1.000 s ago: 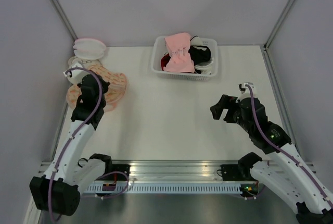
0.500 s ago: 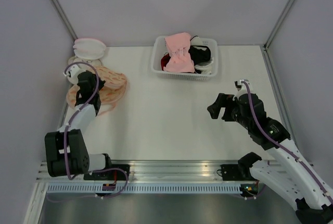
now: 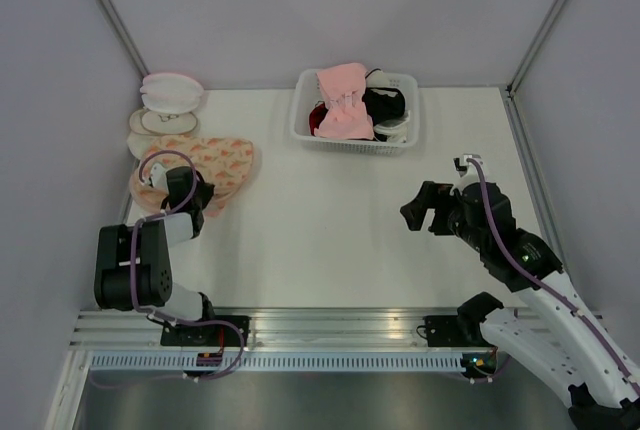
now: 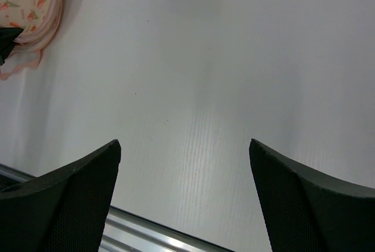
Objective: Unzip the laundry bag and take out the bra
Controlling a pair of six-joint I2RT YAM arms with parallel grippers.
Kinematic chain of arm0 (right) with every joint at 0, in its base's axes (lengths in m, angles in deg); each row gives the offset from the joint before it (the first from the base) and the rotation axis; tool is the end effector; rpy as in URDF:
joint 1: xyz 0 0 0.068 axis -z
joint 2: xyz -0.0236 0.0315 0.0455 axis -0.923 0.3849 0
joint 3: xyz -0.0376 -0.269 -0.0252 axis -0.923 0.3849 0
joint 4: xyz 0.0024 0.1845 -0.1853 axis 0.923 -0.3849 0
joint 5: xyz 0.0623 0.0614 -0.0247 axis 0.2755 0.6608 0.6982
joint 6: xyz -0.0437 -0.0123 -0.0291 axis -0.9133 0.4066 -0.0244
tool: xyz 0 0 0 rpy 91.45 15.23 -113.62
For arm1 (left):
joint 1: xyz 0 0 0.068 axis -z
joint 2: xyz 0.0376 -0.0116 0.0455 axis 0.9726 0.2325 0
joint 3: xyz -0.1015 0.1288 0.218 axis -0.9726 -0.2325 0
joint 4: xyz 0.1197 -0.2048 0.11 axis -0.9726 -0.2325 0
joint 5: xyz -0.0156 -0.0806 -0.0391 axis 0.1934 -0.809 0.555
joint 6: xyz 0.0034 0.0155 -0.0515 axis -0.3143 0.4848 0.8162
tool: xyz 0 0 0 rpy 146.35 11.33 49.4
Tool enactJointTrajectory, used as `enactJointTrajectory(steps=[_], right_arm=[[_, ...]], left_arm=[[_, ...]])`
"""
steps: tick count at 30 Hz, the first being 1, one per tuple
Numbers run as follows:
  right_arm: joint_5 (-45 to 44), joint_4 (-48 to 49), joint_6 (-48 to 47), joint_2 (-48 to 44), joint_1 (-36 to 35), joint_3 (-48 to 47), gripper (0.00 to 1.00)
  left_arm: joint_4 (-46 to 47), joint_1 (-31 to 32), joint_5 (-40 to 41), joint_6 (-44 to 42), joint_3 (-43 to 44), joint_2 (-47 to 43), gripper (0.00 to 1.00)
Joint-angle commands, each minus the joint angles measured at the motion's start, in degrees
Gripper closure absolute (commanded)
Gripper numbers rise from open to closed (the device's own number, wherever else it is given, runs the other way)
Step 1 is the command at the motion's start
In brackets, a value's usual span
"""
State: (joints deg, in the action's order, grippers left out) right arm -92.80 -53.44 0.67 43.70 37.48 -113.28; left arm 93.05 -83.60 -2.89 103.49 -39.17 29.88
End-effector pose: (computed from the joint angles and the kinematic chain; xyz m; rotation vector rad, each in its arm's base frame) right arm 0.1239 0.0679 0.3186 0.0487 2.1310 0.5400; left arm 0.2731 0.0389 0.1457 -1.0881 1.8439 -0.2833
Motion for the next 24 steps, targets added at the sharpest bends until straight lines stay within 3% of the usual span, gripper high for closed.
enactJointTrajectory(steps=[1, 4, 6, 7, 8, 10, 14, 17, 20, 24], right_arm=[[0.53, 1.39, -0.56, 0.46, -0.08, 0.00, 0.05], [0.62, 1.74, -0.47, 0.19, -0.08, 0.79, 0.05], [0.71, 1.83, -0.47, 0.10, -0.08, 1.23, 0.05], [0.80, 1.83, -0.64, -0.07, 0.01, 1.32, 0.05], [0.71, 1.83, -0.73, 0.01, -0.08, 1.50, 0.04], [0.36, 1.83, -0.91, -0.33, -0.08, 1.85, 0.03], [0.36, 2.01, -1.08, -0.34, -0.08, 2.03, 0.02], [0.10, 2.35, -1.08, -0.42, 0.01, 2.03, 0.02], [0.10, 2.79, -0.65, -0.77, -0.08, 2.29, 0.02], [-0.25, 3.76, -0.03, -1.74, 0.01, 3.52, 0.02]], left_arm=[[-4.51, 0.02, 5.02, 6.66, 0.33, -2.83, 0.98], [-8.05, 0.10, 5.48, 8.07, 1.91, -3.71, 0.98], [-10.76, 0.02, 5.31, 8.42, 3.58, -4.24, 0.83], [-11.13, 0.02, 5.04, 8.42, 3.94, -5.46, 0.60], [-11.13, 0.10, 4.87, 8.95, 3.77, -6.34, 0.44], [-12.61, 0.11, 5.57, 9.48, 3.76, -9.92, 0.22], [-19.03, 0.11, 8.72, 10.18, 5.52, -16.52, 0.06], [-23.25, 0.11, 7.60, 9.83, 6.75, -21.18, 0.04], [-22.04, 0.37, -2.31, 8.35, 5.53, -24.44, 0.04], [-12.37, 2.99, -24.52, 3.95, 2.89, -23.94, 0.06]])
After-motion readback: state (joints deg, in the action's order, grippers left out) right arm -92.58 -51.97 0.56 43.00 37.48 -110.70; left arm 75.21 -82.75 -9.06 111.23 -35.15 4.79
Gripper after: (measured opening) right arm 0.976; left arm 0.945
